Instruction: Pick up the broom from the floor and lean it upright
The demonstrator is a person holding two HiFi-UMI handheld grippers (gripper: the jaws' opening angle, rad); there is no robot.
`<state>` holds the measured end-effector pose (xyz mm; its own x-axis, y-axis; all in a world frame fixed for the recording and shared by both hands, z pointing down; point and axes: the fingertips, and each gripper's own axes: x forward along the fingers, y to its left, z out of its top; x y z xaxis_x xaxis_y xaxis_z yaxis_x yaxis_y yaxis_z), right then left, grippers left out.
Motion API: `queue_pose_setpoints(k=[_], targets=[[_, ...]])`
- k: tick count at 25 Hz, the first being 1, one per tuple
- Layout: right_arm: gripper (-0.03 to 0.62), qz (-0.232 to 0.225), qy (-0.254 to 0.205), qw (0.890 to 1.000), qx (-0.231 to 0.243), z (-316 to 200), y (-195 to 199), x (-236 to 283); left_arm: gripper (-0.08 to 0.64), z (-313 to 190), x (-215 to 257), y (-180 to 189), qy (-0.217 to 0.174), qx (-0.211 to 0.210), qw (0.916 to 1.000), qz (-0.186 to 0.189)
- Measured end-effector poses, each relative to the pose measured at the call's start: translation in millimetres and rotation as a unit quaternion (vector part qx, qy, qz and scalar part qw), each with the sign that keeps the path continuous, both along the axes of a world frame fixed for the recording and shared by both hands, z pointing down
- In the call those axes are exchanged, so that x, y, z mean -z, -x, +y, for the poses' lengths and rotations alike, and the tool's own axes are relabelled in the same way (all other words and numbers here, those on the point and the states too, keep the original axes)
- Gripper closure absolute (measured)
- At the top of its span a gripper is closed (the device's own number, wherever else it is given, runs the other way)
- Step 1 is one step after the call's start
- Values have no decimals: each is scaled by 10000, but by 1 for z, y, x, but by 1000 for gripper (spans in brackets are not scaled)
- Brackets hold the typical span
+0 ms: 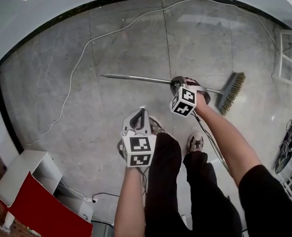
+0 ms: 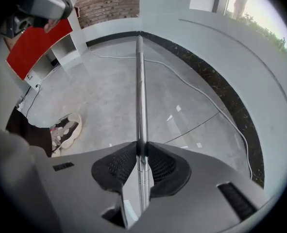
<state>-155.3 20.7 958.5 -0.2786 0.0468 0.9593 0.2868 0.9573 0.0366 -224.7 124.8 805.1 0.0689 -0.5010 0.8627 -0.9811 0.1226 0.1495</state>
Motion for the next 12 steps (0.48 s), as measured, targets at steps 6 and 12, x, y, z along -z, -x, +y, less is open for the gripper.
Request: queue_pose_setpoints(k=[6,12], targets=[[523,-245,61,9997,-32,3,-15,50,554,-7,25,-18,203,142,9996,110],[525,-208,14,9997,-150,-7,-26,90,554,-1,62,-36,306,37,9995,104]])
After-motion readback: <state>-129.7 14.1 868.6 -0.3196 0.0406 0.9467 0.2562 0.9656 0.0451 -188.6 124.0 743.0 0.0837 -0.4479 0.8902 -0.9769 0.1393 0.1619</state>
